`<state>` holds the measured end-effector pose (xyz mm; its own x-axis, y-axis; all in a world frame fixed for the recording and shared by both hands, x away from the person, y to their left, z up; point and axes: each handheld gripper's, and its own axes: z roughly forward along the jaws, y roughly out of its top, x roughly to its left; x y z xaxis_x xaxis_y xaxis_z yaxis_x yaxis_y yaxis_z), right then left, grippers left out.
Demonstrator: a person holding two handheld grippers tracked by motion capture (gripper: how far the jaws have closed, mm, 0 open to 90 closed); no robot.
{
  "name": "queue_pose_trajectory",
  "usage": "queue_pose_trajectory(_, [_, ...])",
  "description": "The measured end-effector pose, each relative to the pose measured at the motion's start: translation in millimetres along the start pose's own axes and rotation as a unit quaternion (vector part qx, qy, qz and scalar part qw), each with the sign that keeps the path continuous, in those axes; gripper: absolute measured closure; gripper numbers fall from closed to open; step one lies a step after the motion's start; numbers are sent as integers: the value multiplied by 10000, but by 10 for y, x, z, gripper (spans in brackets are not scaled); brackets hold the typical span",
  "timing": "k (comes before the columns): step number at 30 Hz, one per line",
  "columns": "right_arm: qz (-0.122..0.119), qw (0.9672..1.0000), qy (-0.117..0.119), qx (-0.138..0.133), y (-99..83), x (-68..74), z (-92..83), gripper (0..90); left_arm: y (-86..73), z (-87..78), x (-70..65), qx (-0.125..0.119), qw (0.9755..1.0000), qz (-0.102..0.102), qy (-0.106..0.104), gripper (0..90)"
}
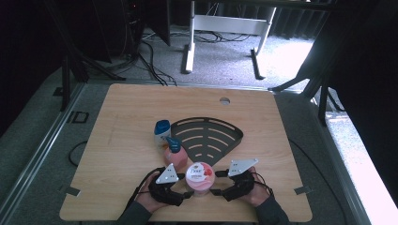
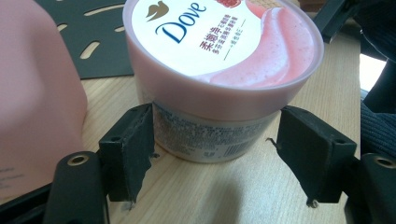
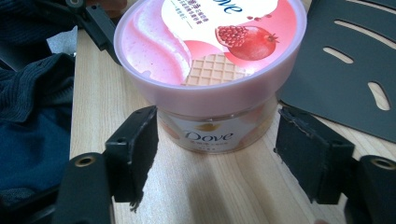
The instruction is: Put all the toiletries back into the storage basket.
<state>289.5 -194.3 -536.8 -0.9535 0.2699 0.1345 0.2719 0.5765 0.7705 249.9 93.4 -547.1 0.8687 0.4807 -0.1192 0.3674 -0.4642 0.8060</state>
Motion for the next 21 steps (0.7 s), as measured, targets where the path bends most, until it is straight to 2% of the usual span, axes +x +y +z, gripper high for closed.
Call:
queue_pose_trajectory(3, [18, 10000, 40, -48, 8, 7, 12, 258, -1, 5, 10, -3, 10000, -6, -29, 265])
queue_pose_trajectory(12, [-183, 9997, 166, -6, 77, 32, 93, 125, -1, 19, 27, -31, 9999, 24, -127, 242])
queue_pose_trajectory(16, [-181, 9997, 132, 10, 89, 21, 107, 143, 21, 33, 30, 32, 9999, 126, -70, 223])
queue_pose_trajectory(21, [-225, 9996, 156, 42, 99, -9, 128, 145, 35, 46, 46, 30, 9997, 222, -100, 203])
